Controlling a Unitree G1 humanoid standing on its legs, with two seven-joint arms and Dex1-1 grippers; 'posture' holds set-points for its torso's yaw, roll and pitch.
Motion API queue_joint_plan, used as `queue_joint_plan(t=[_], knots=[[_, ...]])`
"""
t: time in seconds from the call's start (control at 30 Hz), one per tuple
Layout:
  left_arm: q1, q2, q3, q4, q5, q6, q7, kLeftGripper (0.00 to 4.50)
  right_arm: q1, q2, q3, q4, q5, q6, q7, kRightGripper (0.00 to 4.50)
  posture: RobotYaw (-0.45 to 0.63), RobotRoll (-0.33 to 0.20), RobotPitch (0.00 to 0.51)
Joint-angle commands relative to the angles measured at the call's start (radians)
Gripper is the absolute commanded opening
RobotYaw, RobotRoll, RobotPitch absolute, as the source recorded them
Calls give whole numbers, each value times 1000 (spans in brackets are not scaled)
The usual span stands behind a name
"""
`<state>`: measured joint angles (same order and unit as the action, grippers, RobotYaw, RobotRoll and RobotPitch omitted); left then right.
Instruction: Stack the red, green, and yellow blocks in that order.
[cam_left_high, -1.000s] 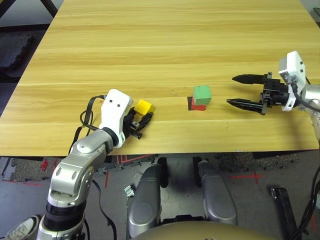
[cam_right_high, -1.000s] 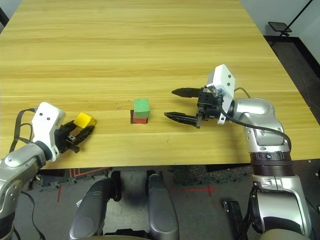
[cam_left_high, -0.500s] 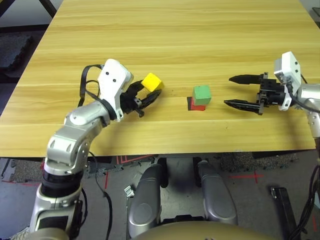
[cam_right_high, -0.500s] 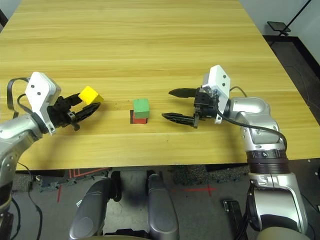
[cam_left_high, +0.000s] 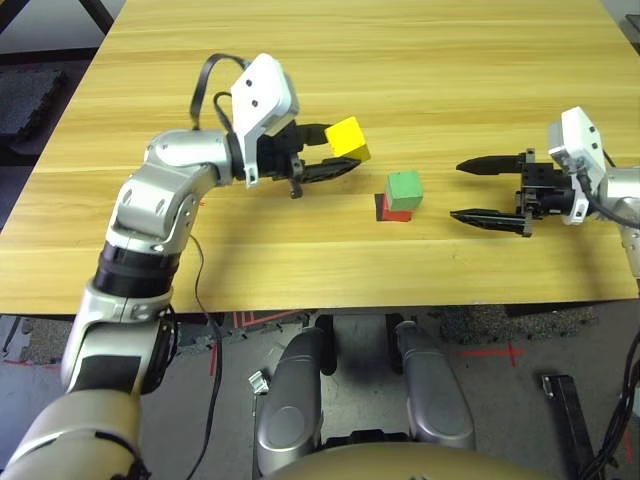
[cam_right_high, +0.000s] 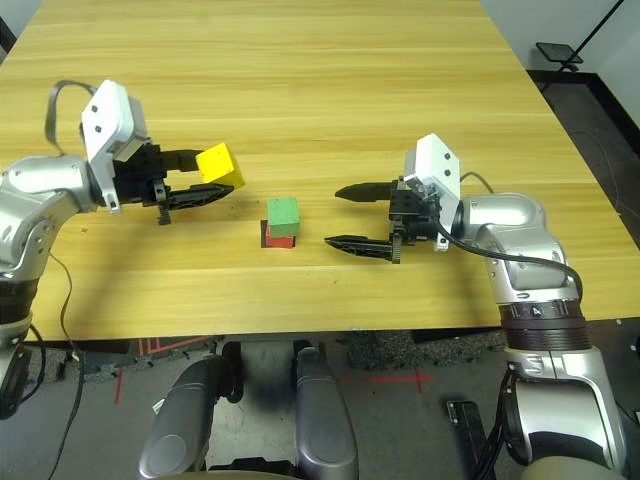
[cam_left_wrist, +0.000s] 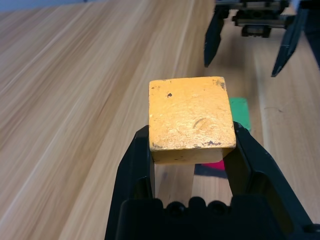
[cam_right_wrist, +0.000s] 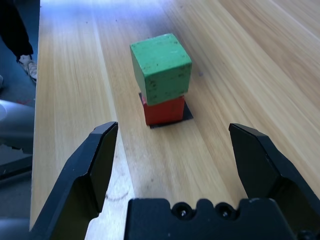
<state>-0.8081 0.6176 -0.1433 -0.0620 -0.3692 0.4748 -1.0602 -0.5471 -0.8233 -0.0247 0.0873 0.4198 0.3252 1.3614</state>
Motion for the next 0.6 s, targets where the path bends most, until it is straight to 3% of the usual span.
queue_joint_plan(t=[0.03, 0.23, 0.6], knots=[[4, -14, -42, -18, 1, -4, -41, 2046, 8, -35, -27, -19, 22, 18, 16, 4500, 259, 75, 288], [-1, -34, -71, -57, -6, 52, -59, 2046, 20, -69, -45, -45, 38, 32, 16, 4500, 244, 71, 290], [-58, -104, -146, -21, 50, 100, -34, 2046, 22, -49, -40, -50, 41, 25, -16, 4500, 233, 81, 286]])
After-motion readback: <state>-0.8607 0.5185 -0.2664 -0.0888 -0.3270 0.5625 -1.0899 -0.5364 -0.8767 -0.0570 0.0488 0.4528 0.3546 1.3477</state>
